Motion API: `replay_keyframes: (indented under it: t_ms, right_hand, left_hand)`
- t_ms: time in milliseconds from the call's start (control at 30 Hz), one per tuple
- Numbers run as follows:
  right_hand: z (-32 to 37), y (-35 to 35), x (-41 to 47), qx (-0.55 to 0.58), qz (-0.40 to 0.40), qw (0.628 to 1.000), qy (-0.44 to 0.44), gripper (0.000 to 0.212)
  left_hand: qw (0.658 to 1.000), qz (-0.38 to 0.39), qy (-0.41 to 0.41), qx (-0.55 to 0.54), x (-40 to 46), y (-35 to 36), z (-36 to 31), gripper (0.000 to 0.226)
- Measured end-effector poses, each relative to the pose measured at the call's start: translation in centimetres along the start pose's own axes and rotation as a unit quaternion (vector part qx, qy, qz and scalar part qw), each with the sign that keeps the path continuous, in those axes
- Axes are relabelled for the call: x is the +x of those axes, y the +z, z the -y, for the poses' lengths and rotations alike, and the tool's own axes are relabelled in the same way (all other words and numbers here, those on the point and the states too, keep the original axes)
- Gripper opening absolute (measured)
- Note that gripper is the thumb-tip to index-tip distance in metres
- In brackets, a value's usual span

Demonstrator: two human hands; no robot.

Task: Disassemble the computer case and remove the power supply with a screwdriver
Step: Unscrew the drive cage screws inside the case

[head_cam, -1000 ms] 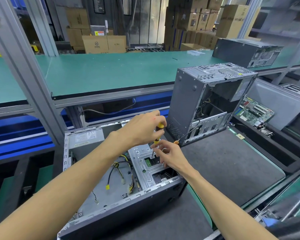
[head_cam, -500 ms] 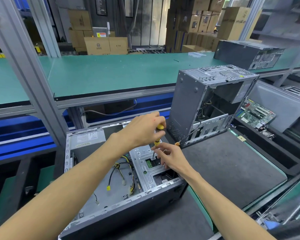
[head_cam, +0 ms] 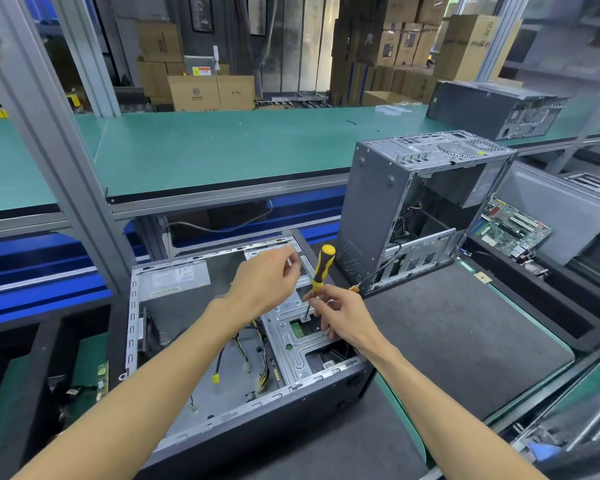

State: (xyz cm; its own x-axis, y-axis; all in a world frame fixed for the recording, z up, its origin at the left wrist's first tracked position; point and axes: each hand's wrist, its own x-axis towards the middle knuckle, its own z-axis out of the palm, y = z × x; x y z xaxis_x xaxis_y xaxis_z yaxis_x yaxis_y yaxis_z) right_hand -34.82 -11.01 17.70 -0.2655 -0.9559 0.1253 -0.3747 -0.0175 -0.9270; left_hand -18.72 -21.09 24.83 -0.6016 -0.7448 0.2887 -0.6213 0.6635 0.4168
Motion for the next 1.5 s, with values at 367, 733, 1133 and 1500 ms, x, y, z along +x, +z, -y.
replay_keyframes:
  t_ms: [367, 733, 1133, 1500]
  right_hand:
    - [-0.2, 0.1, 0.2, 0.007, -0.006, 1.0, 0.008, 0.02]
    - [-0.2, -0.1, 0.4, 0.035, -0.032, 0.998, 0.028, 0.014]
    - [-0.3, 0.1, 0.5, 0.031, -0.039, 0.998, 0.044, 0.013]
    - [-0.5, 0.1, 0.4, 0.033, -0.036, 0.998, 0.046, 0.013]
  left_hand:
    - [0.997, 0.058, 0.038, 0.033, -3.8, 6.7, 2.1, 0.026]
    - [0.999, 0.034, 0.03, 0.017, -3.6, 7.3, 0.9, 0.013]
    - [0.99, 0.008, -0.086, -0.113, -2.7, 5.7, 1.0, 0.006]
    - [0.986, 0.052, -0.096, -0.127, -2.3, 3.8, 4.7, 0.008]
